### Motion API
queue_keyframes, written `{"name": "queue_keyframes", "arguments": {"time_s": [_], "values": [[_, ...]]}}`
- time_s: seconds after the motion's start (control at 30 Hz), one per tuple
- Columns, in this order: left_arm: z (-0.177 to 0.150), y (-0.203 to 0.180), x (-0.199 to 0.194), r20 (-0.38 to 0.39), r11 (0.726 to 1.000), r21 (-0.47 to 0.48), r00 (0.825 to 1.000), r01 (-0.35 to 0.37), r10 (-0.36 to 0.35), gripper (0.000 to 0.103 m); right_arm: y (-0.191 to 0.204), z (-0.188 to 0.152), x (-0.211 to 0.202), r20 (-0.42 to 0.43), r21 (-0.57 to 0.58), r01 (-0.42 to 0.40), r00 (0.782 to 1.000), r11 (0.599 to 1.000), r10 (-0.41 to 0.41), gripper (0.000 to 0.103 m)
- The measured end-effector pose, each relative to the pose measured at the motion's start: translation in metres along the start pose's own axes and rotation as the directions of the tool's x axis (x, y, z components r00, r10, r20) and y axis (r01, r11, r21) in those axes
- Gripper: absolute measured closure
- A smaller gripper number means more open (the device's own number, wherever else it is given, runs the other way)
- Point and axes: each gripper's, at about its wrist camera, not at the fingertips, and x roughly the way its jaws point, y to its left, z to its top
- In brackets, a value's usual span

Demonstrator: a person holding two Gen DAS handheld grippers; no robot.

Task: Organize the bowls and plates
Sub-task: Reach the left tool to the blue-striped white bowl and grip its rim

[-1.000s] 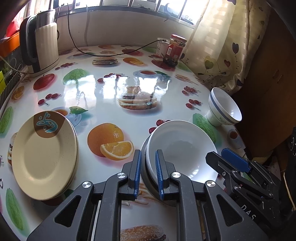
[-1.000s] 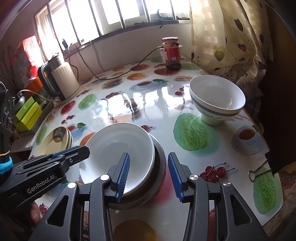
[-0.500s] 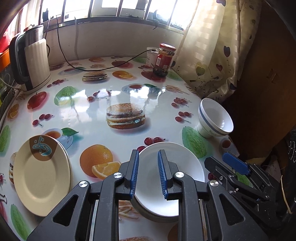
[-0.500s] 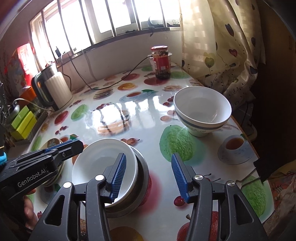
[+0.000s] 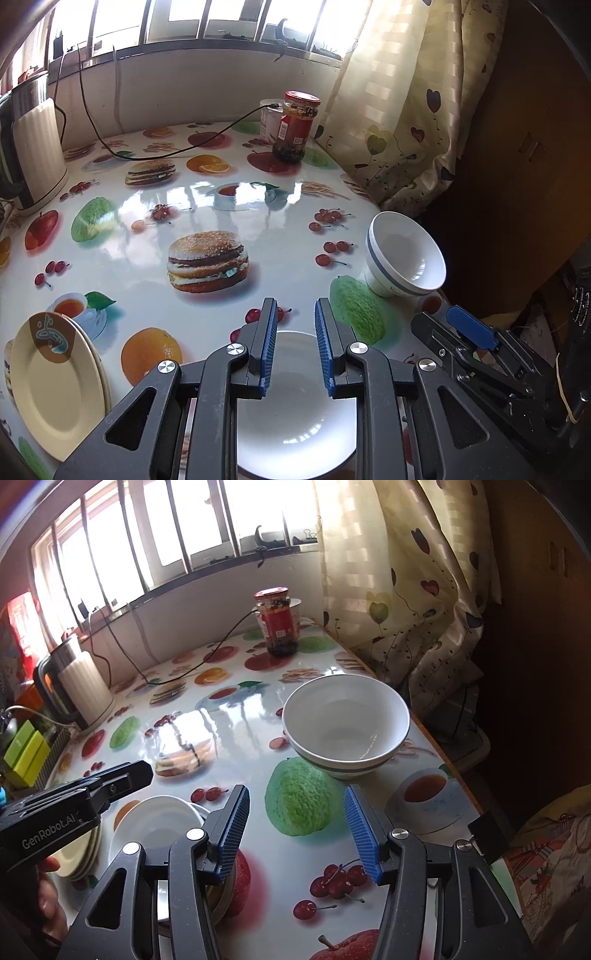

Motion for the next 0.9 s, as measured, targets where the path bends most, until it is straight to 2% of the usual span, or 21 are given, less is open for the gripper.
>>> {"name": "queue_keyframes", "arguments": {"time_s": [0.9], "values": [[0.043,-0.062,0.058,-0.055,0.996,0.026,0.995,0.083,-0.082,0.081,-0.078,0.042,0.03,0.018,0.089,0.11,0.994,0.99,-0.112,0.049]]}}
